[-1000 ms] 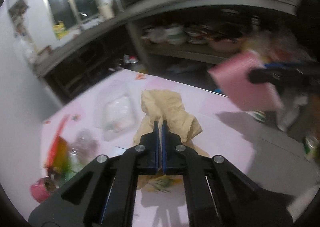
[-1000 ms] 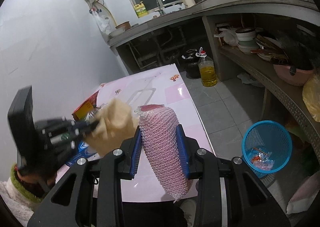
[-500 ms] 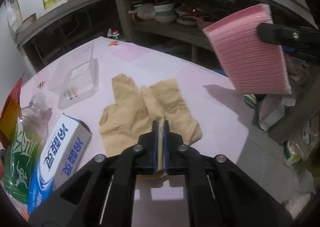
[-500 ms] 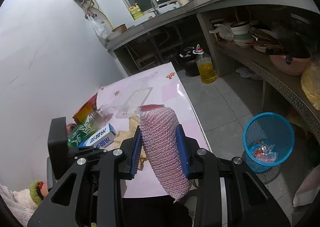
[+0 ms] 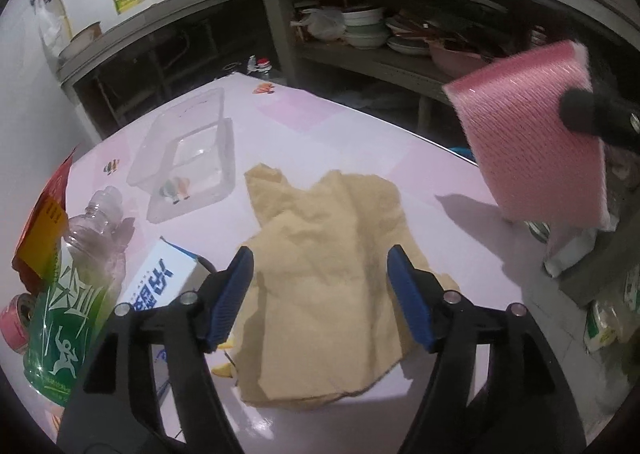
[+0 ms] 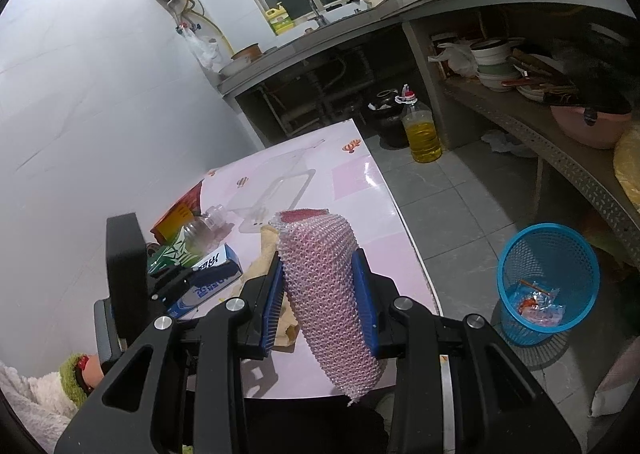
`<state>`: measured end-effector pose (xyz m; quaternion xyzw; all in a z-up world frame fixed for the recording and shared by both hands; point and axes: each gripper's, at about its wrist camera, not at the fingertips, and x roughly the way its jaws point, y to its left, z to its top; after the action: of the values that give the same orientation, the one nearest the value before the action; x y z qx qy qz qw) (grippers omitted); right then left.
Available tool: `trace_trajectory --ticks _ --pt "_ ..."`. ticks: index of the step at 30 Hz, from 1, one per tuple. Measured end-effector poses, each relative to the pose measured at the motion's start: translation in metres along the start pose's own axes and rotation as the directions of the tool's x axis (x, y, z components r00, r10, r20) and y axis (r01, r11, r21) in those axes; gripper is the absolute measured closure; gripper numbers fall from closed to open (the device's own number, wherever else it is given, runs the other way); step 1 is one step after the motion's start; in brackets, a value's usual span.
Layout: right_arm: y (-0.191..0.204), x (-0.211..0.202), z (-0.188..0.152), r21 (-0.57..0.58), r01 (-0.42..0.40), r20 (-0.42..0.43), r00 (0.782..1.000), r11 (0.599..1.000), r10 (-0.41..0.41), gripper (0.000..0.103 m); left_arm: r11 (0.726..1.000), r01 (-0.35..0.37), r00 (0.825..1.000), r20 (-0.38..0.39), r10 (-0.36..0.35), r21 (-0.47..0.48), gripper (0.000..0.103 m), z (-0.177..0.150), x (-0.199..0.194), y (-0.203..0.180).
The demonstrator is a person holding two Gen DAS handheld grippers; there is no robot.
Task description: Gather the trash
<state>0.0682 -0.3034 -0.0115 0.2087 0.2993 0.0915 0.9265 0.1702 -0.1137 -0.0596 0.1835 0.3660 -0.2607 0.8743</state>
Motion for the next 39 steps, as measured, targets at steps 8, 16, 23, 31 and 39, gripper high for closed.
trace_trajectory --ticks 8,16,23,31,39 --pt "0.0 0.002 -0.001 0.002 -0.005 0.0 1.0 1.0 0.005 0.07 0.998 0.03 0.99 -0.138 -0.037 -0.054 0.043 0.012 0.031 0.007" --pt "-0.003 0.002 0.001 0.024 -0.017 0.002 1.0 1.0 0.017 0.07 0.994 0.078 0.984 -0.156 -0.09 -0.083 0.075 0.017 0.038 0.009" --pt "-0.011 -0.005 0.001 0.05 -0.015 0.023 1.0 0.999 0.014 0.07 0.991 0.09 0.984 -0.143 -0.103 -0.096 0.099 0.016 0.036 0.009" --pt "-0.038 -0.035 0.008 0.102 0.07 0.099 0.992 0.992 -0.08 0.07 0.988 0.133 0.99 -0.04 -0.136 -0.073 0.1 0.039 0.009 -0.002" --pt "-0.093 -0.075 0.006 0.231 0.195 0.158 0.959 0.953 -0.235 0.07 0.965 0.26 0.965 0.028 -0.261 0.039 0.1 0.093 0.006 -0.055"
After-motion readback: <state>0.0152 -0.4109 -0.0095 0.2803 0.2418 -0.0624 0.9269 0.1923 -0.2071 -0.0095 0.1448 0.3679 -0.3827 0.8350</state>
